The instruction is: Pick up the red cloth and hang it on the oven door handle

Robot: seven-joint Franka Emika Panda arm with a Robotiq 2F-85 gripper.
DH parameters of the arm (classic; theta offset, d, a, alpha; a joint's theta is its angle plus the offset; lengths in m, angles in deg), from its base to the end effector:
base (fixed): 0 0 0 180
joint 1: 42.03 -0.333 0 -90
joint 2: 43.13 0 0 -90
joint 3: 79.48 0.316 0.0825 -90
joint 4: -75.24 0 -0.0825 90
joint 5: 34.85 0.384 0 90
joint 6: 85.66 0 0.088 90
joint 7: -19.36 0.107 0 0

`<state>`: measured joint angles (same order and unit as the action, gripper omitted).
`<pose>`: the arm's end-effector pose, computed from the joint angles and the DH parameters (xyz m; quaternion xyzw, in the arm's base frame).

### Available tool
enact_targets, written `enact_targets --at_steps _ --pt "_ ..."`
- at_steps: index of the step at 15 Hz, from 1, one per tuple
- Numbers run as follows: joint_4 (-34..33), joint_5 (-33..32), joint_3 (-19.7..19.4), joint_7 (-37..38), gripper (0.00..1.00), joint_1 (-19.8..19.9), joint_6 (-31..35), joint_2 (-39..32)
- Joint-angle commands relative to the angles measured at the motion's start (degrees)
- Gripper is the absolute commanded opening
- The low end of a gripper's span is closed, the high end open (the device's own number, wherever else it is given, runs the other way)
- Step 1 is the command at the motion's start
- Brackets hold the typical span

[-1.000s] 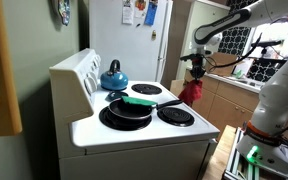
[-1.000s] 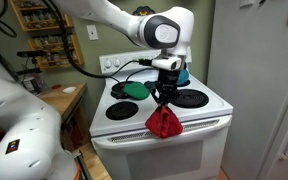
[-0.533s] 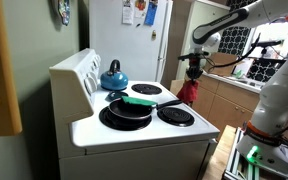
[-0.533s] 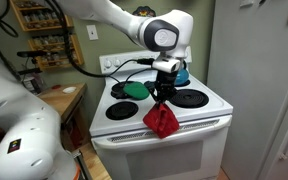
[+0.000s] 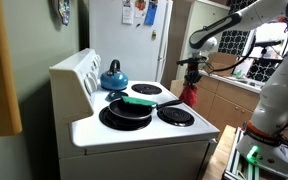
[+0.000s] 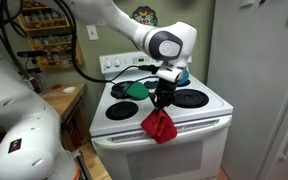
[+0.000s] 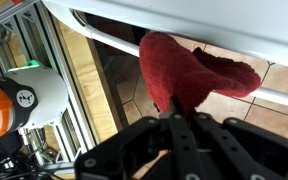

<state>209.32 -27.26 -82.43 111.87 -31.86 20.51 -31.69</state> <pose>0.4313 -0.0901 0.3945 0.5758 -0.8023 -0.1519 0.0413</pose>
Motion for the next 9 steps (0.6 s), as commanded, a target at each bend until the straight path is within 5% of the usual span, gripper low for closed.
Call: enact_targets --at_steps 1,9 --pt "0.4 1.8 -1.3 -2.2 0.01 -0.4 0.1 2.1" --pt "1.1 2.1 -0.8 -3.2 0.01 -0.7 0.5 6.3"
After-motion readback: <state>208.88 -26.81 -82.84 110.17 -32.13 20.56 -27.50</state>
